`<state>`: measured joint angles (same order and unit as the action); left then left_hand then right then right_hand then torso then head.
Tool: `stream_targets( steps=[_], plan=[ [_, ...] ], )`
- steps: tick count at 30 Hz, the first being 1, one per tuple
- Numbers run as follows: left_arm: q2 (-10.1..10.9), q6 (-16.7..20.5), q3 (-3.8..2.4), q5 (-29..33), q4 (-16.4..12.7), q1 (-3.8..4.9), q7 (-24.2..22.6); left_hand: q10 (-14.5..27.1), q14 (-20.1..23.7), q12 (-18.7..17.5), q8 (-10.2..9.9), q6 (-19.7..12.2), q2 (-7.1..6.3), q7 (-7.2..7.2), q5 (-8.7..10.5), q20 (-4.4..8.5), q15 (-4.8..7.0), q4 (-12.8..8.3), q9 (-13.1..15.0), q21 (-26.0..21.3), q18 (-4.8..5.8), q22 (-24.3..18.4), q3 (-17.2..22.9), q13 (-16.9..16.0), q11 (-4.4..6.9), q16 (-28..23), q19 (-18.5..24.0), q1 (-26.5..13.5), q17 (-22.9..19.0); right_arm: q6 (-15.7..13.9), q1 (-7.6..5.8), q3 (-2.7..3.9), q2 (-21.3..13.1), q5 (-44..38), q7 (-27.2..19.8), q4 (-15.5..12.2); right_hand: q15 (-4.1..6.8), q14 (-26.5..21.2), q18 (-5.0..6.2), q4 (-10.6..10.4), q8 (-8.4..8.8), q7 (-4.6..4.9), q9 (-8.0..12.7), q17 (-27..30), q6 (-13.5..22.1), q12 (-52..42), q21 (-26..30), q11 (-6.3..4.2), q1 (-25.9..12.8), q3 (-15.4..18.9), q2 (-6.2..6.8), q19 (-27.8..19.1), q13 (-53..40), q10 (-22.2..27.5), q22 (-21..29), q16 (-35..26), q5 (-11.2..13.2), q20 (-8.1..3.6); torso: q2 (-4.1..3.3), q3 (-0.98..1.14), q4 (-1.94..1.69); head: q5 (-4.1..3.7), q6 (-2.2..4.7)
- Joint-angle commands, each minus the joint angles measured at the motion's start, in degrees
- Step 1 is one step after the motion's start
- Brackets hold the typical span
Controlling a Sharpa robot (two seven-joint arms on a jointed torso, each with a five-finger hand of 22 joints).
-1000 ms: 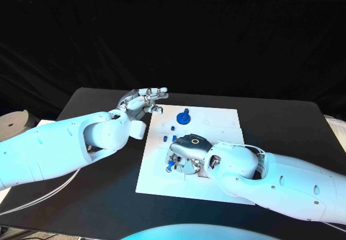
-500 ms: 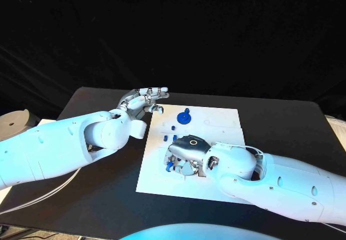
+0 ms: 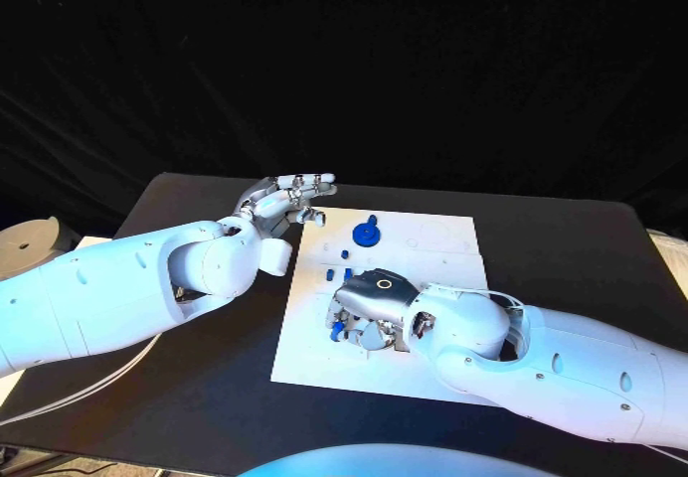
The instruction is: Assemble the parts on the task board
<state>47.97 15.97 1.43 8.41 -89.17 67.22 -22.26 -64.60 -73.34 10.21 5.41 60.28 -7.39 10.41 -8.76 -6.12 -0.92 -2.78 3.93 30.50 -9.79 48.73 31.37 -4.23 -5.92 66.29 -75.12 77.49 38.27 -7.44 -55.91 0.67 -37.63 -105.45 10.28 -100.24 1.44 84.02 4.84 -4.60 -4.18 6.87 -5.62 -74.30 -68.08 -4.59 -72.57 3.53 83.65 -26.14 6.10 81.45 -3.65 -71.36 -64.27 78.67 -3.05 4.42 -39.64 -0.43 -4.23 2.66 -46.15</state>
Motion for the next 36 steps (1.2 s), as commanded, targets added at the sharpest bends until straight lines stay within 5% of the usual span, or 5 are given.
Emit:
stream_targets(
  steps=[1, 26, 32, 36],
  plan=[
    [-0.1, -1.1, -0.03, 0.2, -0.1, 0.02, -0.2, 0.4, 0.4, 0.3, 0.1, -0.4, 0.47, 0.08, 0.13, 0.03, 0.13, -0.1, 0.0, -0.2, -0.55, -0.1, -0.3, 0.0, -0.18, 0.0, 0.5, 0.0, -0.1, 3.2, 0.41, -0.38, 0.0, -2.2, 2.0, 0.4, -0.03, 3.2, 0.45, 0.2, -0.1, 0.09, -0.1, 0.1, -0.4, 0.4, -0.1, -0.15, -0.2, -0.3, -0.11, -0.1, 0.0, -0.1, 0.1, 0.1, -0.4, -0.15, 0.01, -0.02, 0.02, -0.11, 0.01],
    [0.0, -1.3, -0.02, 0.2, 0.0, 0.02, 0.2, 0.4, 0.4, 0.3, 0.1, -0.4, 0.47, 0.08, 0.13, 0.03, 0.13, -0.1, 0.0, -0.2, -0.55, -0.1, -0.3, 0.0, -0.18, 0.0, 0.5, 0.0, -0.1, 3.5, 0.41, -0.38, -0.6, -5.0, 4.3, -1.3, -0.02, 3.2, 0.48, 0.1, -0.08, -0.04, -0.2, 0.1, -0.6, 0.6, -0.1, -0.21, -0.9, -0.1, 0.05, -0.2, -0.1, -0.4, 0.1, 0.1, -0.2, -0.16, -0.01, -0.01, 0.01, -0.19, 0.0],
    [0.0, -1.2, -0.02, 0.2, 0.0, 0.02, 0.2, 0.4, 0.4, 0.3, 0.1, -0.4, 0.47, 0.09, 0.13, 0.03, 0.13, -0.1, 0.0, -0.2, -0.56, -0.1, -0.4, 0.0, -0.18, 0.0, 0.5, -0.1, -0.1, 4.2, 0.38, -0.4, 0.0, -4.3, 4.9, -0.6, -1.14, 2.9, 0.67, -1.5, 0.75, 1.23, 1.0, 1.4, 4.4, 1.2, 1.1, 1.14, -4.6, 1.6, 3.0, -0.9, 0.2, 4.3, 1.7, -0.8, -0.5, 0.65, 0.03, -0.03, 0.04, -0.19, 0.03],
    [0.0, -1.2, -0.02, 0.2, -0.1, 0.02, 0.2, 0.5, 0.4, 0.4, 0.1, -0.4, 0.46, 0.1, 0.14, 0.02, 0.12, -0.1, 0.0, -0.2, -0.56, -0.1, -0.4, 0.1, -0.19, 0.0, 0.5, -0.1, -0.2, 3.4, 0.36, -0.42, 0.2, -3.8, 4.9, -0.2, -2.09, 2.6, 1.15, -2.4, 0.71, 1.79, 2.0, 2.8, 10.3, 1.0, 2.9, 2.39, -5.9, 7.1, 4.77, -1.8, 0.1, 13.0, 4.0, -1.7, -0.2, 1.73, -0.01, -0.01, 0.01, -0.15, -0.01]
  ],
)
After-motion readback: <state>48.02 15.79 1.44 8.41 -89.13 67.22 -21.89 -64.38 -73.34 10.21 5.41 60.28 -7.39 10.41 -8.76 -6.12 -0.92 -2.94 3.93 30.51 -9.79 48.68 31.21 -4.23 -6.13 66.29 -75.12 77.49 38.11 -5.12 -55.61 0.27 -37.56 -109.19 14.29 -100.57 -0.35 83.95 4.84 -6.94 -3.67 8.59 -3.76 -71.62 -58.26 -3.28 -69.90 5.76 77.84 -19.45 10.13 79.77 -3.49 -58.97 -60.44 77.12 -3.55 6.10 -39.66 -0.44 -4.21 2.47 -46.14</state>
